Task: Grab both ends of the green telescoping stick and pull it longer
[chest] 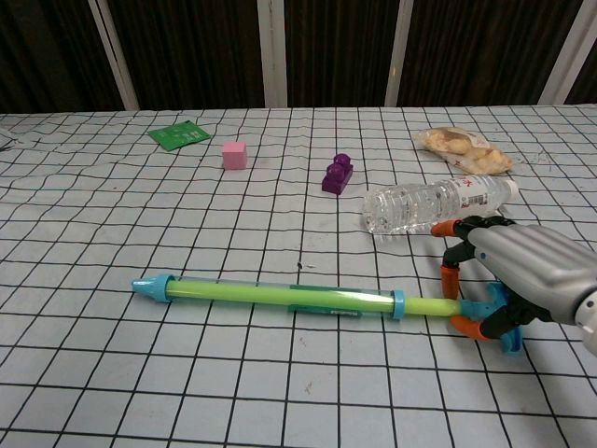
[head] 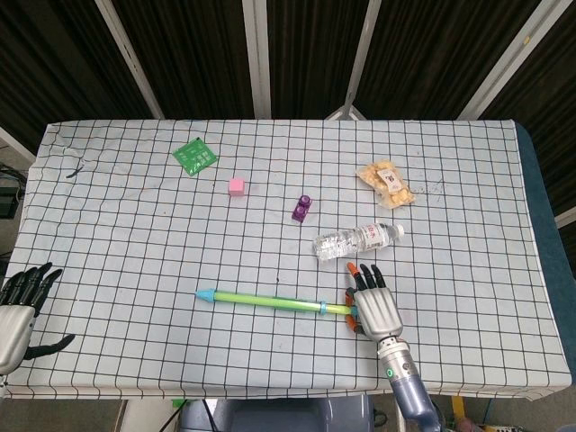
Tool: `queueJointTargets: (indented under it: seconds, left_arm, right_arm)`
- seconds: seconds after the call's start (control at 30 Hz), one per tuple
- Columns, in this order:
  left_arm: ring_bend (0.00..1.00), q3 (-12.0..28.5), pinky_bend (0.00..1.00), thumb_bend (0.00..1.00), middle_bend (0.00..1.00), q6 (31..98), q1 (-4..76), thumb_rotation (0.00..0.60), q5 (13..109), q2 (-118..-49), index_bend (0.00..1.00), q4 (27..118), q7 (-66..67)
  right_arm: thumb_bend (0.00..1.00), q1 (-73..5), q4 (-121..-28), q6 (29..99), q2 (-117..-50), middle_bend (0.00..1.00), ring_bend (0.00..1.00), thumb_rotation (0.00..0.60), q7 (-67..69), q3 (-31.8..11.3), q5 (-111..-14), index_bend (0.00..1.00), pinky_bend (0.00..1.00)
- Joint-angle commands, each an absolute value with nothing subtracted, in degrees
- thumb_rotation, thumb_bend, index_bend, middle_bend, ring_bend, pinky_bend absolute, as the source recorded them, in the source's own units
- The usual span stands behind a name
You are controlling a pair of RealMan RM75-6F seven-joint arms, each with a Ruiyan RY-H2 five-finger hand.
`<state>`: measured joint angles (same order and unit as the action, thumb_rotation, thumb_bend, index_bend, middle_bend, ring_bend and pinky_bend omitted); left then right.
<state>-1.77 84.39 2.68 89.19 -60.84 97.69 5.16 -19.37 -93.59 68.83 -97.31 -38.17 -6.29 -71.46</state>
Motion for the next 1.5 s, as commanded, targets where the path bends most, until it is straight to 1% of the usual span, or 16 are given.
queueJointTargets:
  seconds: [0.03,0.13,0.47,0.6,0.73,0.8,0.87,0.93,1.17,1.27,1.5]
  left_arm:
    - [0.0,-1.8,0.0,0.08,0.0,84.4,2.7,0.6,89.2,-60.9,0.0,97.7,5.2]
    - [0.0,-1.8,0.0,0.08,0.0,84.3,2.7,0.6,89.2,-60.8,0.0,97.7,5.4]
    - [0.0,-1.5,0.0,0.08,0.0,82.0,4.5,0.6,89.6,-60.5,0.0,99.6,8.0]
    - [0.0,-0.5,0.0,0.09,0.0,79.5,6.8,0.6,89.6,-60.2,0.0,101.7,11.3]
    - [0.0,1.7,0.0,0.12,0.01,74.4,10.6,0.6,86.8,-60.4,0.06,105.3,17.1]
    - [0.0,2.7,0.0,0.13,0.05,72.2,12.4,0.6,85.0,-60.8,0.09,106.4,19.9]
    - [0.0,4.0,0.01,0.14,0.12,70.2,14.2,0.6,83.2,-61.7,0.12,107.1,22.9]
    - [0.0,5.5,0.01,0.15,0.16,68.3,16.4,0.6,81.7,-63.4,0.16,107.2,25.7]
    - [0.02,8.3,0.01,0.2,0.31,63.1,22.8,0.6,77.6,-69.4,0.34,105.9,34.4]
    - [0.02,9.0,0.01,0.2,0.33,61.9,25.1,0.6,75.5,-72.0,0.36,106.0,38.6]
    - [0.03,9.5,0.01,0.23,0.35,60.3,28.9,0.6,68.3,-77.9,0.37,106.3,47.1]
  right_arm:
    - [0.39,-19.5,-93.6,69.1,-97.2,0.17,0.0,0.6,-38.0,-6.1,-71.6,0.65,0.0]
    - [0.39,-19.6,-93.7,69.4,-96.8,0.18,0.0,0.6,-38.1,-5.8,-71.8,0.67,0.0]
    - [0.39,-20.0,-94.7,69.4,-94.6,0.18,0.0,0.6,-37.5,-5.1,-72.1,0.67,0.0]
    - [0.39,-20.2,-95.1,69.5,-94.2,0.18,0.0,0.6,-37.3,-5.2,-72.0,0.67,0.0]
    - [0.4,-20.4,-95.4,69.4,-94.4,0.18,0.0,0.6,-37.1,-5.2,-71.6,0.67,0.0]
    - [0.4,-20.5,-95.5,69.4,-94.5,0.18,0.0,0.6,-37.2,-5.1,-71.5,0.67,0.0]
    - [0.39,-20.5,-95.5,69.4,-94.6,0.18,0.0,0.6,-37.3,-4.9,-71.4,0.67,0.0]
    - [0.39,-20.6,-95.5,69.3,-94.7,0.18,0.0,0.6,-37.5,-4.8,-71.1,0.67,0.0]
    - [0.39,-20.7,-96.3,69.9,-94.6,0.18,0.0,0.6,-37.9,-4.9,-70.7,0.67,0.0]
    - [0.39,-20.8,-96.9,70.1,-94.3,0.18,0.0,0.6,-38.0,-5.1,-70.3,0.67,0.0]
    - [0.39,-21.0,-97.9,70.2,-94.1,0.18,0.0,0.6,-38.5,-4.9,-69.9,0.67,0.0]
